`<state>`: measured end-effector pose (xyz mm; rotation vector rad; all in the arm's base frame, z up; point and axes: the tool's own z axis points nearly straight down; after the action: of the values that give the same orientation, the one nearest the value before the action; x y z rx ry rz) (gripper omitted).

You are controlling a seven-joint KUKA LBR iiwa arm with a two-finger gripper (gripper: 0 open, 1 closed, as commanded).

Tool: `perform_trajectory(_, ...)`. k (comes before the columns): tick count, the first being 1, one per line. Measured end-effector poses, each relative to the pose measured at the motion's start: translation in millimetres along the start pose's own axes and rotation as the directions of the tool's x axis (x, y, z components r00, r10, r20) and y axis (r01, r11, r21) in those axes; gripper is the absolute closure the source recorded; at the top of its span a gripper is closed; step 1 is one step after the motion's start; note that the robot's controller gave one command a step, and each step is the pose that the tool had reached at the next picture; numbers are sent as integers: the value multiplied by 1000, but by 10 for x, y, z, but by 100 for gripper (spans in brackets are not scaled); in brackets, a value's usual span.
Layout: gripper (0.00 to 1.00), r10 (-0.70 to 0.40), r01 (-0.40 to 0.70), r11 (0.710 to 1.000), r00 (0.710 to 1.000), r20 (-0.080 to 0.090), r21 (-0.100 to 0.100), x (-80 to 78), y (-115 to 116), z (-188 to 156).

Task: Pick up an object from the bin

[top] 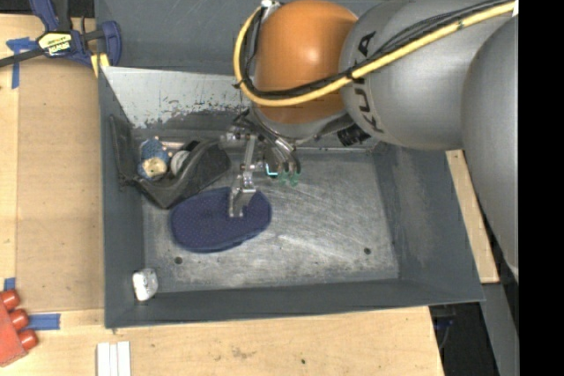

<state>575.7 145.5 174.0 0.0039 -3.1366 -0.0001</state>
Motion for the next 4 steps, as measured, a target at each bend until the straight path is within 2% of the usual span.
perform_trajectory(1,0,119,-119,993,993,19,-3,-200,-10,679)
perform_trajectory(4,0,121,-121,993,993,18,-3,-198,-13,698)
